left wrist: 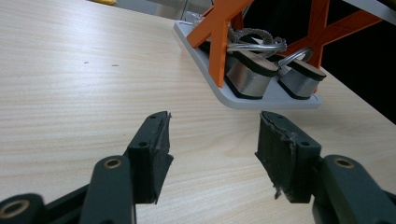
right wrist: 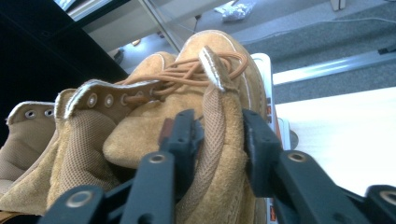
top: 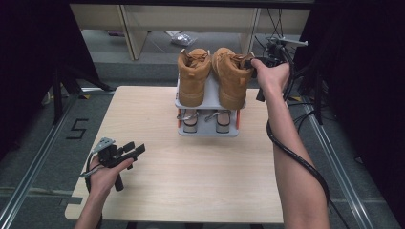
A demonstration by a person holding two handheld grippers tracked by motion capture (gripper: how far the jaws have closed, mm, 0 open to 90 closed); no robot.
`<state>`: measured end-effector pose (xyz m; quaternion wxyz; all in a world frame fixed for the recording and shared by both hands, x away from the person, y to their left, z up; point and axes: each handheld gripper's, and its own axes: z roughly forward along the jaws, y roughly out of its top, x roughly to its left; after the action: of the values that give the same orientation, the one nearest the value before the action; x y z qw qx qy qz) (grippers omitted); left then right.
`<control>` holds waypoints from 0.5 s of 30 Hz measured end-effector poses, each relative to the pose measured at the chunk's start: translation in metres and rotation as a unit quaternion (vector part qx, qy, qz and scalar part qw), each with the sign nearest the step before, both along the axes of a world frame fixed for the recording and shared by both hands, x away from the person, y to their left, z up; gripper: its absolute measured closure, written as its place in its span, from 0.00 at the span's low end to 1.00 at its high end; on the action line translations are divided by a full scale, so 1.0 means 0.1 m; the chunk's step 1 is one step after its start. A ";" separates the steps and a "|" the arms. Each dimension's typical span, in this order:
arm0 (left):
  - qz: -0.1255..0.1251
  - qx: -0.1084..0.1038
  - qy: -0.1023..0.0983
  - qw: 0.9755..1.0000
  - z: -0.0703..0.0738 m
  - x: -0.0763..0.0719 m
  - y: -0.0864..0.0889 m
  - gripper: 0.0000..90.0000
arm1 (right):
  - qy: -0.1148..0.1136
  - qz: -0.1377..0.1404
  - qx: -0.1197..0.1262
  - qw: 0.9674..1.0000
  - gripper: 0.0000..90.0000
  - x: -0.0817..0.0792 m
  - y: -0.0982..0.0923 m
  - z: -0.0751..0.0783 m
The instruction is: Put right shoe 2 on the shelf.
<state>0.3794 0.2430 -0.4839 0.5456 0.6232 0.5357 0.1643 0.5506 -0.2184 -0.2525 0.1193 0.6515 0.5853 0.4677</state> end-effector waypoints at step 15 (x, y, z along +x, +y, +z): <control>0.003 0.001 -0.002 1.000 0.01 0.00 0.04 0.48 | -0.002 -0.022 0.007 1.000 0.88 -0.04 0.10 0.00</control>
<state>0.3791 0.2468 -0.4827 0.5455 0.6220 0.5362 0.1675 0.5468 -0.2086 -0.2522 0.1259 0.6639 0.5678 0.4701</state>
